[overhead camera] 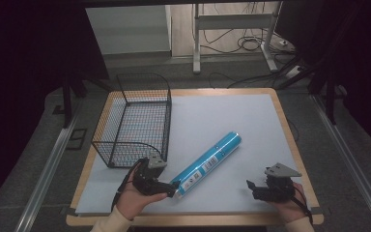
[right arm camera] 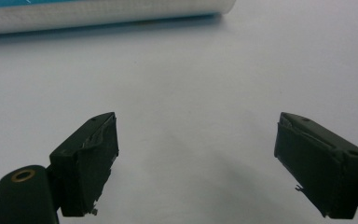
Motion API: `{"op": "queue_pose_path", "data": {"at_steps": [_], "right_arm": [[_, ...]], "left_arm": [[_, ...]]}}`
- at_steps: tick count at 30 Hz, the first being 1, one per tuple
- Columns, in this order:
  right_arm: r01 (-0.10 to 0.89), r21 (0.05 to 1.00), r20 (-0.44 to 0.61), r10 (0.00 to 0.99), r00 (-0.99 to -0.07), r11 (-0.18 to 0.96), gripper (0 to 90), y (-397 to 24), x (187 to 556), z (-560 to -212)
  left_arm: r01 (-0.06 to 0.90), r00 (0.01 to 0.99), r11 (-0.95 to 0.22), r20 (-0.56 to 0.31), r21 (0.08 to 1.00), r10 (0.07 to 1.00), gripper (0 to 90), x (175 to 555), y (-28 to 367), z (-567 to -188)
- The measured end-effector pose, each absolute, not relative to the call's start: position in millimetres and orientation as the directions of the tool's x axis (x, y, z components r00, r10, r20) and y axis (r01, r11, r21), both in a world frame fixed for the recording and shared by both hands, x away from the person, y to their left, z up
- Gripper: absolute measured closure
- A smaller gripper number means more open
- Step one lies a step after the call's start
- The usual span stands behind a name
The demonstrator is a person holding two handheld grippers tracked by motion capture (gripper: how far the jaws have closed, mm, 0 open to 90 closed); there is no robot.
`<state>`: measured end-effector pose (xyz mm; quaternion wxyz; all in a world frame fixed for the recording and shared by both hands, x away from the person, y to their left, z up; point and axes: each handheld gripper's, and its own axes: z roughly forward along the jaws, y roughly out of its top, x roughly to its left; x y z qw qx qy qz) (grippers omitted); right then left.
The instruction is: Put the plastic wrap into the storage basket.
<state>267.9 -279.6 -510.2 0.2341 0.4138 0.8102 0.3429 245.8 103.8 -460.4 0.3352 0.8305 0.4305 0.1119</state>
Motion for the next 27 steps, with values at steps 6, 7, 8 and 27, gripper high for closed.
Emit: {"op": "queue_pose_path", "data": {"at_steps": [6,7,8,27], "right_arm": [[0.504,0.753,-0.092,0.827,-0.555,0.423,14.0,-278.9,268.6,-510.2],[0.505,0.753,-0.091,0.826,-0.556,0.423,14.0,-279.1,268.5,-510.4],[0.505,0.753,-0.089,0.826,-0.557,0.422,14.0,-279.1,268.3,-510.3],[0.493,0.755,-0.096,0.817,-0.568,0.431,14.0,-275.9,268.3,-509.8]], "left_arm": [[0.638,0.629,-0.450,-0.087,0.624,0.772,14.6,256.4,81.2,-459.1],[0.638,0.630,-0.450,-0.087,0.625,0.772,14.6,257.8,77.2,-458.4],[0.638,0.630,-0.450,-0.087,0.625,0.772,14.6,257.8,77.2,-458.4],[0.639,0.657,-0.502,-0.073,0.583,0.751,14.6,291.5,36.6,-450.5]]}}
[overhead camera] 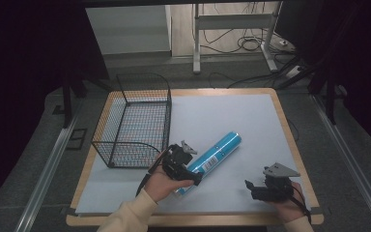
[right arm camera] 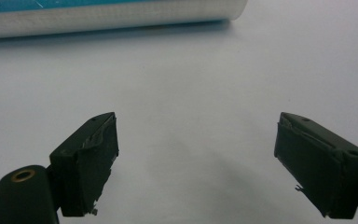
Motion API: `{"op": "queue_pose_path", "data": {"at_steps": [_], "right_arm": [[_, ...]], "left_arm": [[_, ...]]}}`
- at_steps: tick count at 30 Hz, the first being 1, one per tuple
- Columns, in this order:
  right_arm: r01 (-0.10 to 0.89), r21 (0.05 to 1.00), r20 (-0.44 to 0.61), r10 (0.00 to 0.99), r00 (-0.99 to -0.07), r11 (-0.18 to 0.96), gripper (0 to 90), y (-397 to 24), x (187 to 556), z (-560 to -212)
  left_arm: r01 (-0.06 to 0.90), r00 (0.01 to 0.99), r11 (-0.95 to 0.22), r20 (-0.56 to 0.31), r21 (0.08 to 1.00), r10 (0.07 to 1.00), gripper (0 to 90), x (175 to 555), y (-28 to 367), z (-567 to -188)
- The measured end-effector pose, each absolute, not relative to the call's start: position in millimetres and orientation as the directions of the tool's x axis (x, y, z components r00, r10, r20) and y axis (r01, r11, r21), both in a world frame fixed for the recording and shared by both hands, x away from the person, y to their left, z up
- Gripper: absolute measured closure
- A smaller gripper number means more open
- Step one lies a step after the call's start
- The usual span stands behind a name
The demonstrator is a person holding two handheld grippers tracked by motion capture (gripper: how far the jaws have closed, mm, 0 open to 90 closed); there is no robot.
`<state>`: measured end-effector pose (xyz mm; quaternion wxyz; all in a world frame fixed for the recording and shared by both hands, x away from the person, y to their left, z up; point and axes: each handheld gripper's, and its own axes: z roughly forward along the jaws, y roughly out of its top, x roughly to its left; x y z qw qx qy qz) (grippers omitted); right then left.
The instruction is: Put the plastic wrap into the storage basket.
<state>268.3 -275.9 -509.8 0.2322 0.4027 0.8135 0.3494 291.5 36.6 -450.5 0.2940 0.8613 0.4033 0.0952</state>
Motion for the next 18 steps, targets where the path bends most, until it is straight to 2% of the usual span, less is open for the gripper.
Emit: {"op": "queue_pose_path", "data": {"at_steps": [18], "right_arm": [[0.501,0.754,-0.090,0.823,-0.560,0.424,14.0,-277.3,269.6,-511.2]], "left_arm": [[0.661,0.671,-0.557,-0.065,0.503,0.738,14.3,320.5,3.4,-458.9]]}}
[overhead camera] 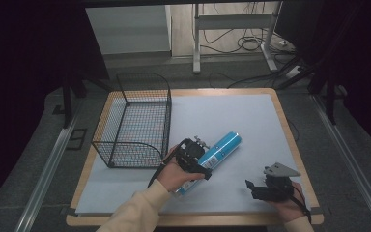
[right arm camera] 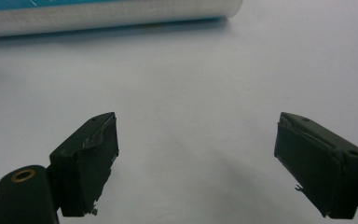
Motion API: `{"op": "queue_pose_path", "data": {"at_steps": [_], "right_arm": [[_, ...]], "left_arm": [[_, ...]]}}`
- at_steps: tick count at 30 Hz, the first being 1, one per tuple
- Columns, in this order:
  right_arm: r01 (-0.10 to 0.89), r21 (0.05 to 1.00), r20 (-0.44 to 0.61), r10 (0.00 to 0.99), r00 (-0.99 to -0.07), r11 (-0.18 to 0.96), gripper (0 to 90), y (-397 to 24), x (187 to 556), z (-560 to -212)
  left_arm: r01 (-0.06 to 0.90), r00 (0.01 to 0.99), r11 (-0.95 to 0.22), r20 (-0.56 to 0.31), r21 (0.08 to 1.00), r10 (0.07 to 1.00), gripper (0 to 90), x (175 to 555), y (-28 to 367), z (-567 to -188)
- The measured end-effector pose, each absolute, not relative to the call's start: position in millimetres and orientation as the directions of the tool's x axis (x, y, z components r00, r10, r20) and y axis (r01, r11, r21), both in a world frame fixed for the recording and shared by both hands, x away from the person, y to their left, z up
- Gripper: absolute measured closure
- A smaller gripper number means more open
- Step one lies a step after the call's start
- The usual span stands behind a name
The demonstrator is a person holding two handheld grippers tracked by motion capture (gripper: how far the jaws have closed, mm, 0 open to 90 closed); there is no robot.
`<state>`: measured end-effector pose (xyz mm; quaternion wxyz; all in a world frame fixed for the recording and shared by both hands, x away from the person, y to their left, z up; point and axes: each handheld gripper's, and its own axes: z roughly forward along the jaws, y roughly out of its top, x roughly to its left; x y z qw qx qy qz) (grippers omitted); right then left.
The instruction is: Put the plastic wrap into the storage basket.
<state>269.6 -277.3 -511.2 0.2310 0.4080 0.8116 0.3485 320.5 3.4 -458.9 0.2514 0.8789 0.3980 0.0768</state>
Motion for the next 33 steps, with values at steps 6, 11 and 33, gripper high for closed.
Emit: {"op": "queue_pose_path", "data": {"at_steps": [6,11,33], "right_arm": [[0.500,0.756,-0.090,0.824,-0.560,0.423,14.0,-277.8,269.5,-511.0],[0.498,0.756,-0.093,0.823,-0.561,0.425,14.0,-278.2,269.3,-510.4],[0.496,0.754,-0.099,0.822,-0.561,0.430,14.0,-280.1,270.3,-511.0]], "left_arm": [[0.671,0.653,-0.536,-0.066,0.513,0.755,15.1,331.3,-3.8,-461.2],[0.684,0.658,-0.555,-0.073,0.474,0.749,14.9,342.9,-10.8,-466.5],[0.721,0.656,-0.603,-0.055,0.342,0.753,24.9,363.0,-40.0,-497.4]]}}
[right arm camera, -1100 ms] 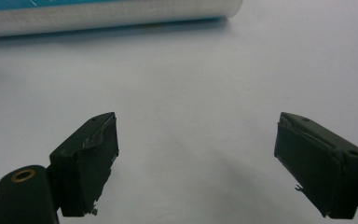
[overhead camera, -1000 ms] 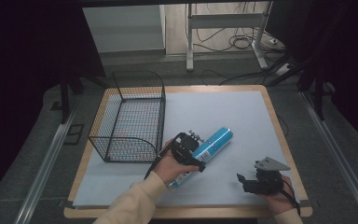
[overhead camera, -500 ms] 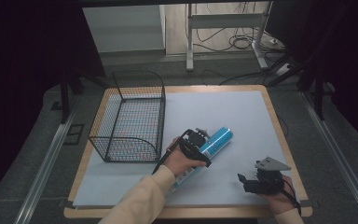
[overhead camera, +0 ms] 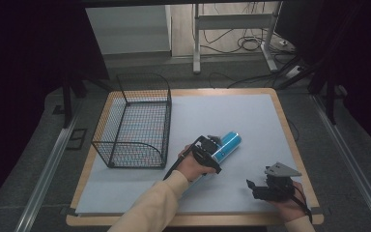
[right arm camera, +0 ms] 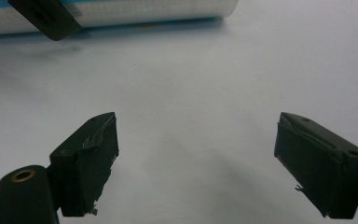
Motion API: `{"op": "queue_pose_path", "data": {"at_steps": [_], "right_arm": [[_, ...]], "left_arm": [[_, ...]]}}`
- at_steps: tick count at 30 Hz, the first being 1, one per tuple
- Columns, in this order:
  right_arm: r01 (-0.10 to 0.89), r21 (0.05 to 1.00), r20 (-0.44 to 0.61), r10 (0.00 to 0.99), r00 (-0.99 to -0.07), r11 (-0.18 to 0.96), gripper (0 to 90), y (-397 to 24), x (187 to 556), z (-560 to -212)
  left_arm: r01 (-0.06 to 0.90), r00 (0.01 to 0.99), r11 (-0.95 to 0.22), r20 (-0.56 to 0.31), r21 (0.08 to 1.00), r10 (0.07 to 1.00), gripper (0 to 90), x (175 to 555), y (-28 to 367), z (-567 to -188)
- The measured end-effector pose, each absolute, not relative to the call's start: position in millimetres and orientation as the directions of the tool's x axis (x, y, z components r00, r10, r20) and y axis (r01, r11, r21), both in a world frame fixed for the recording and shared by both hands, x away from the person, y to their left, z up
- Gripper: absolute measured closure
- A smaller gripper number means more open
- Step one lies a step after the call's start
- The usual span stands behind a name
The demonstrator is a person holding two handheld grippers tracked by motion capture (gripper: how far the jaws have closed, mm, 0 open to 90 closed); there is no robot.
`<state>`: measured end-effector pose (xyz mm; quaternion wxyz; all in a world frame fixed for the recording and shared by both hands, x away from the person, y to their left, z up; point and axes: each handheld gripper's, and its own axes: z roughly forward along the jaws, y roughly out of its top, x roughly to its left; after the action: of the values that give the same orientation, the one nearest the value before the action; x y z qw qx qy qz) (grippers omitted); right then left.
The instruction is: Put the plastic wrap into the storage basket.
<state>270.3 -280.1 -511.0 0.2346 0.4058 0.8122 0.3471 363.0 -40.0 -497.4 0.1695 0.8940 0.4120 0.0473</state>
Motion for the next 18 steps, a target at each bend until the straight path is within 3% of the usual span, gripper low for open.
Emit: {"op": "queue_pose_path", "data": {"at_steps": [2,18], "right_arm": [[0.497,0.754,-0.101,0.823,-0.558,0.429,14.1,-280.2,270.2,-511.0],[0.484,0.766,-0.114,0.831,-0.545,0.423,14.5,-281.7,270.2,-507.8]], "left_arm": [[0.724,0.653,-0.601,-0.056,0.340,0.755,29.3,364.2,-39.1,-497.8],[0.743,0.657,-0.617,-0.108,0.260,0.746,30.9,374.1,-37.4,-492.1]]}}
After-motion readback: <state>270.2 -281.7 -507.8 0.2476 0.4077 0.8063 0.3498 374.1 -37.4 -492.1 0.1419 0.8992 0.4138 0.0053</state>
